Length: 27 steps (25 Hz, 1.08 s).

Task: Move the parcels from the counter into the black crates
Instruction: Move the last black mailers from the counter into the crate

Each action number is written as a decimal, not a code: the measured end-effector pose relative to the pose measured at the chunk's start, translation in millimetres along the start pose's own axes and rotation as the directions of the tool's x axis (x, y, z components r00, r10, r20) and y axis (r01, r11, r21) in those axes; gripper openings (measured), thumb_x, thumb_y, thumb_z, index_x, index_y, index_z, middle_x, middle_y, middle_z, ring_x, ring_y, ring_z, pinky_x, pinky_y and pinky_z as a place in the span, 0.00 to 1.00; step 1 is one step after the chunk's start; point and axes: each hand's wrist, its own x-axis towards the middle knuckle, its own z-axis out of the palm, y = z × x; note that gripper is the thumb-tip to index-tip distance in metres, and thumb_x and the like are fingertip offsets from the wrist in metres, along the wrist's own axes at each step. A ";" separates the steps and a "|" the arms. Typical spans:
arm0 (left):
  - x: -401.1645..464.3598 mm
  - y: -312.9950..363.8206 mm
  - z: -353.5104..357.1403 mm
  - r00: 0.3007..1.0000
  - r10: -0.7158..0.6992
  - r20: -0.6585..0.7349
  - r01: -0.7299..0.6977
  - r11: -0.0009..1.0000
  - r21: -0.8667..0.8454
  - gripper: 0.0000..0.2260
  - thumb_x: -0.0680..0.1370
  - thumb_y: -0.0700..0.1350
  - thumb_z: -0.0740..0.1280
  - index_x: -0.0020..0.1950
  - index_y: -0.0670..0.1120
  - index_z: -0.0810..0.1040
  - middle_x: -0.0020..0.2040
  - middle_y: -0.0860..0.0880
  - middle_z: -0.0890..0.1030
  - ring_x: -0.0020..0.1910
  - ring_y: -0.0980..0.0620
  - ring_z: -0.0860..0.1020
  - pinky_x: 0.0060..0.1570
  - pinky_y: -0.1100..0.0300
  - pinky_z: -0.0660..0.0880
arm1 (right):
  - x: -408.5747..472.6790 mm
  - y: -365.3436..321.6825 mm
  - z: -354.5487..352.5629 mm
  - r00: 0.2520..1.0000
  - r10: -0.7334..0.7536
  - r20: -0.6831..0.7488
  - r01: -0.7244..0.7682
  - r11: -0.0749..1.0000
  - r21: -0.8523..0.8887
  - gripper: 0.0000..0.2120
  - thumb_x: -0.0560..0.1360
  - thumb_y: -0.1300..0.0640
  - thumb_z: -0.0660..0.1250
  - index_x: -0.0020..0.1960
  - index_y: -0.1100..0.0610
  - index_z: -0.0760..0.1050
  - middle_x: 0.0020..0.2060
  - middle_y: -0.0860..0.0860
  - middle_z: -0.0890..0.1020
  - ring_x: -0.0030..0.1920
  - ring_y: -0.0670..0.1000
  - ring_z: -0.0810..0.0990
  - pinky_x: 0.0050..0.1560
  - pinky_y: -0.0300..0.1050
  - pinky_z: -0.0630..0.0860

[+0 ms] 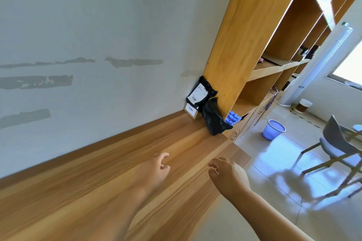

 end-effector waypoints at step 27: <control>317.8 132.6 165.0 0.938 -0.326 -0.120 0.338 0.935 0.102 0.18 0.78 0.49 0.64 0.68 0.57 0.71 0.57 0.56 0.78 0.44 0.60 0.76 0.41 0.66 0.68 | 447.5 244.7 47.8 0.973 -0.140 0.182 0.129 0.989 0.071 0.29 0.78 0.54 0.63 0.75 0.58 0.56 0.67 0.54 0.69 0.67 0.55 0.67 0.59 0.49 0.72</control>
